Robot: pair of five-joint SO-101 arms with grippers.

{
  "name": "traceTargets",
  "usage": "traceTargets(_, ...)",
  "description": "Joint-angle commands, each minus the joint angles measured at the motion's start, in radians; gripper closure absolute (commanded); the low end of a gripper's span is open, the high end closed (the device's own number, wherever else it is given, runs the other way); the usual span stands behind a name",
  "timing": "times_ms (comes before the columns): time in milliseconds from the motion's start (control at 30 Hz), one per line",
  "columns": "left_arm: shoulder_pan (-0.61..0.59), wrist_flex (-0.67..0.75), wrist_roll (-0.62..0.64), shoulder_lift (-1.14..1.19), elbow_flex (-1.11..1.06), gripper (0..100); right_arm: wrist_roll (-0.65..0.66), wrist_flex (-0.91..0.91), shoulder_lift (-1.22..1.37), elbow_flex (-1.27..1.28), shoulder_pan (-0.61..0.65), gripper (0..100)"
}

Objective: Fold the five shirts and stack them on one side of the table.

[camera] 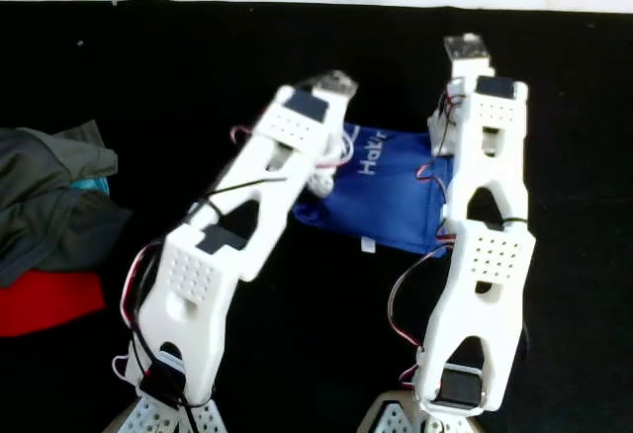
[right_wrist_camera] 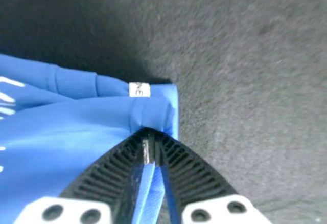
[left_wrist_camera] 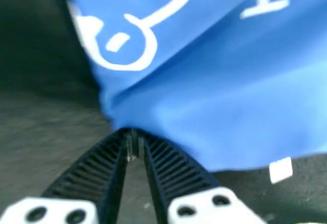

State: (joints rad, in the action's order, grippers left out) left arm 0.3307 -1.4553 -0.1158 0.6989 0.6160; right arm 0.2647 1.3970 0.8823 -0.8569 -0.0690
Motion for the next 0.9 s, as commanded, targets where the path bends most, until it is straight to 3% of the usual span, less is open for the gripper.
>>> traceTargets(0, -0.025, -0.005, 0.006, -0.108, 0.140, 99, -0.008, 0.044, -0.028, -0.101, 0.015, 99.2)
traceTargets(533, -0.038, 0.591, 0.009, 0.248, 0.194, 99, -0.009, 0.087, -0.022, -0.117, 0.039, 99.2)
traceTargets(700, -0.099, 0.609, 0.005, 0.286, 0.211, 99, -0.005, 0.059, -0.021, -0.076, 0.005, 99.2)
traceTargets(867, -0.136, 0.534, 0.003, 0.285, 0.217, 99, -0.005, -0.002, -0.021, -0.018, -0.016, 99.2)
